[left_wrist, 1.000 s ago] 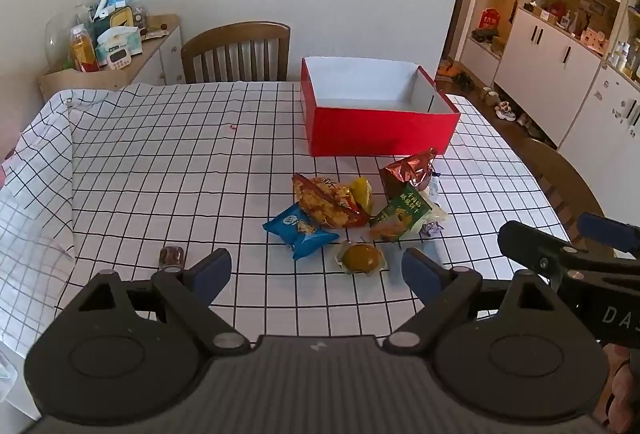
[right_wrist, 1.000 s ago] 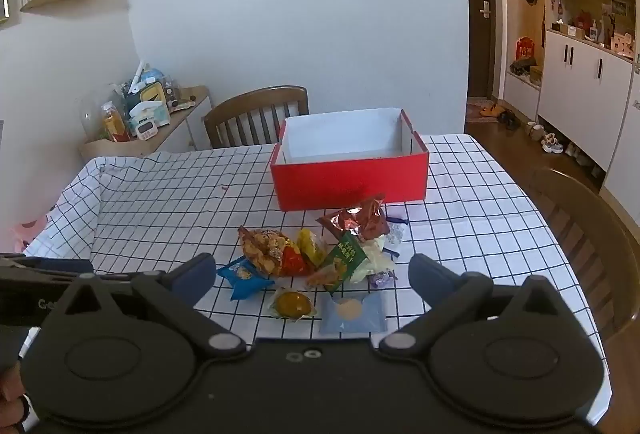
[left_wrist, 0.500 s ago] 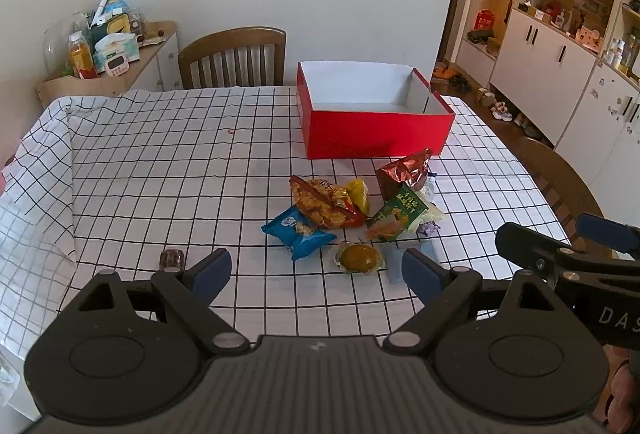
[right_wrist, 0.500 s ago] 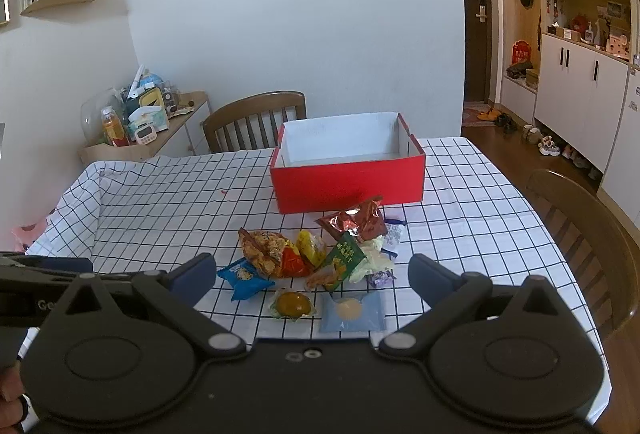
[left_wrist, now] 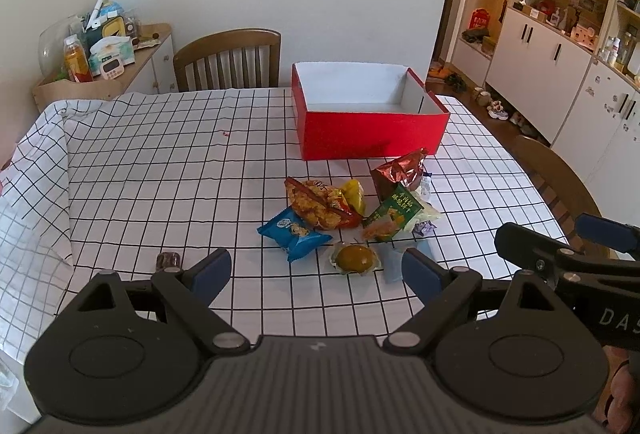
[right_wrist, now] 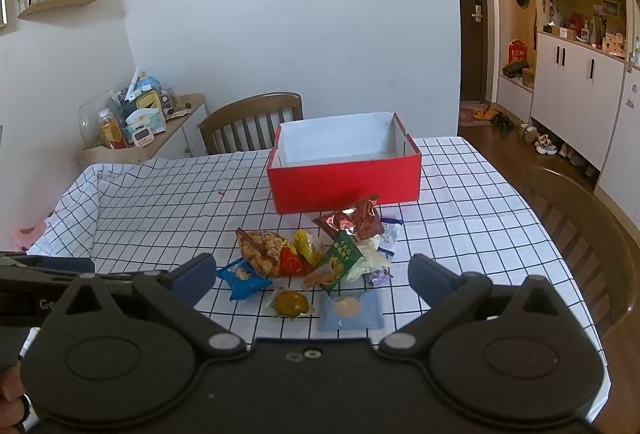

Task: Organize snacks

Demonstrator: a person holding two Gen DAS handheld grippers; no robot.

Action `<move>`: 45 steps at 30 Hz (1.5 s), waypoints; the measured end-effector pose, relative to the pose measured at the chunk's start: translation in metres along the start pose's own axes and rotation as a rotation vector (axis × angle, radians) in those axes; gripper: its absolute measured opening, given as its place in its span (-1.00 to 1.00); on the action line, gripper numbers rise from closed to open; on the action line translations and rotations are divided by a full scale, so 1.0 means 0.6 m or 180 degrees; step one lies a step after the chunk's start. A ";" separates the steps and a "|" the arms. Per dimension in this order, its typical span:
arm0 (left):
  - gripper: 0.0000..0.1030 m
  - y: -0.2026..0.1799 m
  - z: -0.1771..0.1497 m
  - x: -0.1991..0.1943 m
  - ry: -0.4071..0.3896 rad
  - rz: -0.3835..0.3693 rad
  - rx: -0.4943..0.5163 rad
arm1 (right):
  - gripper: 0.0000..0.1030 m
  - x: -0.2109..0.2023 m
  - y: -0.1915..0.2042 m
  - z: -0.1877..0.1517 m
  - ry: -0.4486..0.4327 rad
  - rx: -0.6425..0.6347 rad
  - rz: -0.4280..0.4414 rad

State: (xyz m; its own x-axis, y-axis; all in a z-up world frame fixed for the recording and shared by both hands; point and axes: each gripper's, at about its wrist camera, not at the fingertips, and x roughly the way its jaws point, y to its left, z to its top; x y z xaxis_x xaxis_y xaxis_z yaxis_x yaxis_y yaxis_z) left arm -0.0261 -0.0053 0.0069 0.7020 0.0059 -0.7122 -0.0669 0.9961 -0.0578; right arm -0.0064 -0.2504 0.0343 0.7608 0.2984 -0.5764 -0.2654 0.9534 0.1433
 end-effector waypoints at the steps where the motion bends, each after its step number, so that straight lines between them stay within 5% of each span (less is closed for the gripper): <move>1: 0.80 0.000 0.000 0.000 0.0001 -0.0001 -0.0001 | 0.99 0.000 0.000 -0.001 -0.0003 0.0000 -0.0001; 21: 0.80 0.031 0.003 0.045 0.0181 0.0037 -0.0131 | 0.92 0.040 0.019 0.008 0.0083 -0.0190 0.0079; 29: 0.80 0.093 -0.010 0.092 0.0357 0.0210 -0.0531 | 0.89 0.104 0.039 0.005 0.0240 -0.0342 0.0268; 45: 0.80 0.232 -0.039 0.183 0.0309 0.0580 -0.1228 | 0.66 0.271 0.082 -0.021 0.0577 -0.0473 0.0491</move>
State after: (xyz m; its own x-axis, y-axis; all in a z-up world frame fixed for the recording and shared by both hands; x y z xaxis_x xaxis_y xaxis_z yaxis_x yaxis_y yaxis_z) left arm 0.0252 0.1317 -0.0958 0.5857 0.1518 -0.7962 -0.4563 0.8736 -0.1691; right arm 0.0968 -0.1555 -0.0626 0.5898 0.4141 -0.6933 -0.4641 0.8764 0.1286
